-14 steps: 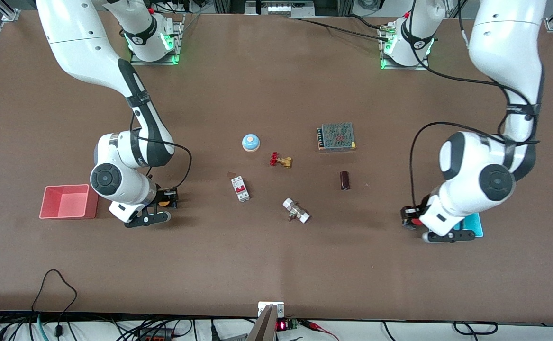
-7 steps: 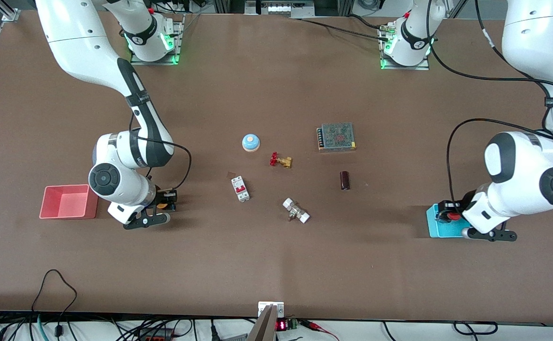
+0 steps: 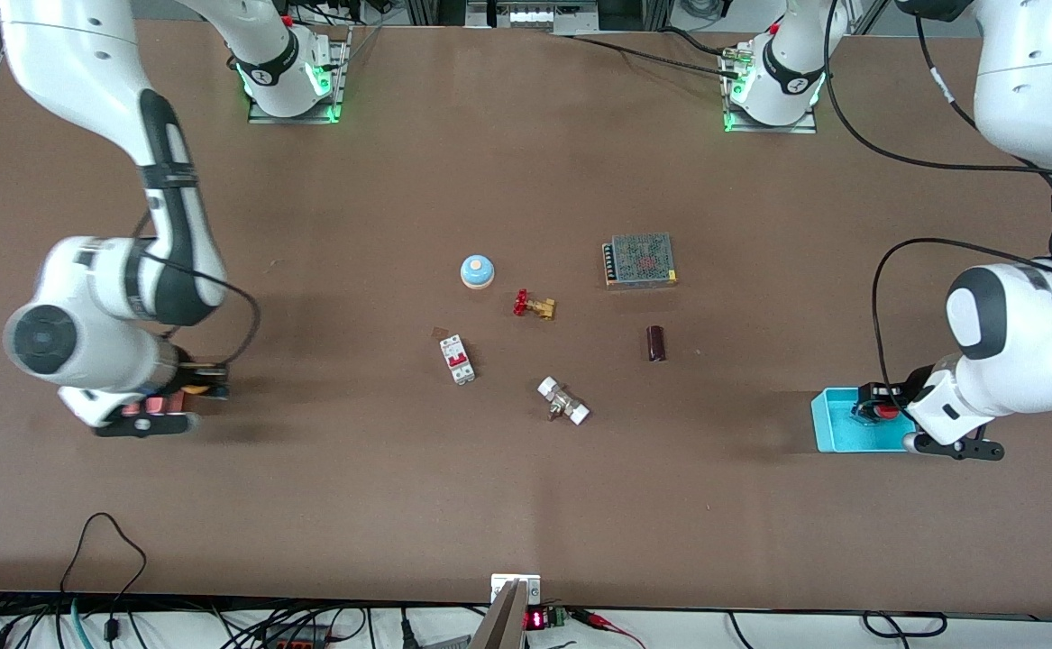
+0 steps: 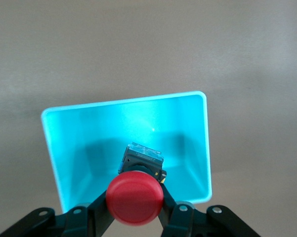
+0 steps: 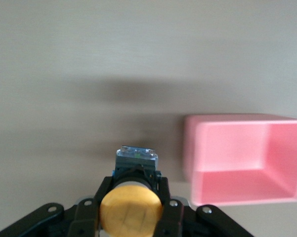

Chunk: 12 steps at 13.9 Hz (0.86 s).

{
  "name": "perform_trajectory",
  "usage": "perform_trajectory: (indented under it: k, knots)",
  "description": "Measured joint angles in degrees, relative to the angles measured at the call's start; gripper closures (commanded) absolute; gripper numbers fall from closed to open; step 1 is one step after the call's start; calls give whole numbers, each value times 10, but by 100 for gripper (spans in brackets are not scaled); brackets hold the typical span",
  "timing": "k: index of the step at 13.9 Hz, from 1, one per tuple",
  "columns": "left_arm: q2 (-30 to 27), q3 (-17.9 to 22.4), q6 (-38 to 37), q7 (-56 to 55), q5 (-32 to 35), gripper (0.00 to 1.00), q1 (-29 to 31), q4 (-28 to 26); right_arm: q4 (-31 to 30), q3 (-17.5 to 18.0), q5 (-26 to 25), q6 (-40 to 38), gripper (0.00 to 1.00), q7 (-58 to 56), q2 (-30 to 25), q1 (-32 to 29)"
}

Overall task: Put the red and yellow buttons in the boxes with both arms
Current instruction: 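Carry the yellow button to the pink box while the left gripper carries red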

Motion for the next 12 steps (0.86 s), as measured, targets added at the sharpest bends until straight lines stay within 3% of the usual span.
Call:
perform_trajectory:
  k: [2, 3, 6, 9, 11, 12]
  knots:
    - [17, 0, 17, 0, 0, 68, 0, 0, 0, -38, 0, -14, 77, -51, -7, -11]
    - [23, 0, 24, 0, 0, 56, 1, 0, -2, -47, 0, -16, 77, -72, -7, -22]
    - [29, 0, 33, 1, 0, 32, 1, 0, -10, -49, 1, -16, 77, -111, -4, -59]
    - [29, 0, 35, 1, 0, 18, 1, 3, -16, -48, 1, -9, 77, -114, 4, -63]
    - [28, 0, 38, 0, 0, 2, 1, 8, -16, -46, 3, 5, 77, -114, 11, -62]
    - [27, 0, 39, -1, 0, 0, 1, 14, -16, -46, 7, 11, 77, -114, 15, -62]
